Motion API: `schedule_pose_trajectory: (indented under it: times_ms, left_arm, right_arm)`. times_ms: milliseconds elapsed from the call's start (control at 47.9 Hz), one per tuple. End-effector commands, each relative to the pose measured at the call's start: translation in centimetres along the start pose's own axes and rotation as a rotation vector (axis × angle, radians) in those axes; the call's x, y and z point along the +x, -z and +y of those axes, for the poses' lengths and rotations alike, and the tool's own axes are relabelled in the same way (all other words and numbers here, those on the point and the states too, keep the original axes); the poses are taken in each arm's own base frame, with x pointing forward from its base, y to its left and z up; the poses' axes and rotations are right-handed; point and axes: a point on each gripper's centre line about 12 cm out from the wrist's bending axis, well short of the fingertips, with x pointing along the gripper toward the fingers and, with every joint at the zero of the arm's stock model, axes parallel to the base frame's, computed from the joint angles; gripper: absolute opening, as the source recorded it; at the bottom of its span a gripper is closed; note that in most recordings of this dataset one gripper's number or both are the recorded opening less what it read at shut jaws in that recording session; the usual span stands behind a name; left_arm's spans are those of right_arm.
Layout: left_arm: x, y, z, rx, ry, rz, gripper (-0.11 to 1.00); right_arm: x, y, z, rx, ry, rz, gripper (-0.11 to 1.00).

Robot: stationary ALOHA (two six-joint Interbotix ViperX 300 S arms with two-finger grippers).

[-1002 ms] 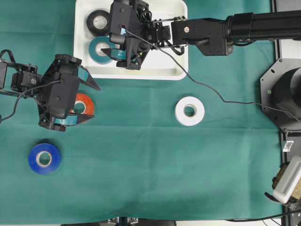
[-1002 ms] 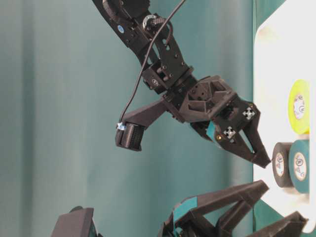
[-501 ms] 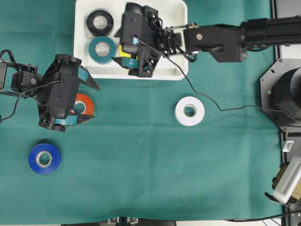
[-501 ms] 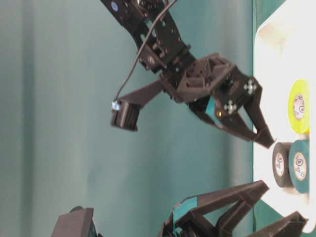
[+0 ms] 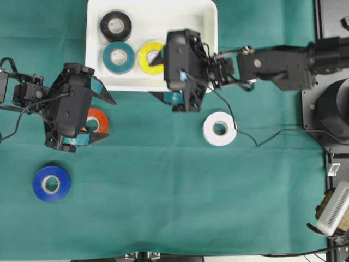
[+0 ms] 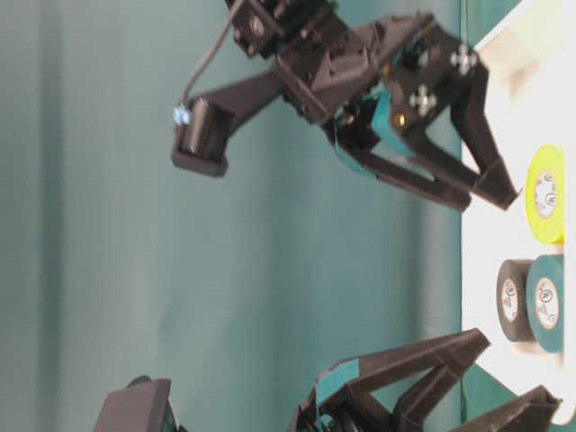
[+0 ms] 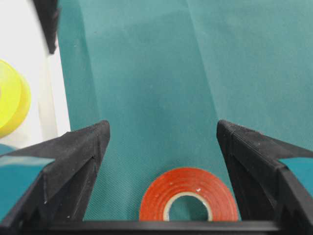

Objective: Put the tape alternately from left to right into the white case.
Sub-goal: 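Pull the right gripper back over the white roll and hold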

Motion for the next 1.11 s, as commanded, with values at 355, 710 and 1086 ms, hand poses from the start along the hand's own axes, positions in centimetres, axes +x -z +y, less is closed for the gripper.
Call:
schedule_pose_trajectory:
  times_ms: [355,710,1086]
  left_arm:
    - [-0.3,-0.7,0.0,-0.003,-0.002,-0.026,0.81]
    - [-0.3,-0.7,0.0,-0.003,-0.002,-0.025,0.81]
    - [-0.3,-0.7,-0.5,0.004,0.011,-0.022,0.81]
  right_arm:
    - [-3.3,1.1,2.4,-0.037,-0.057,-0.026,0.73]
    - [-4.5,2.3,3.6,-0.05,-0.113,-0.056,0.73]
    - [-4.5,2.2,3.6,-0.048,-0.123,-0.071,0.73]
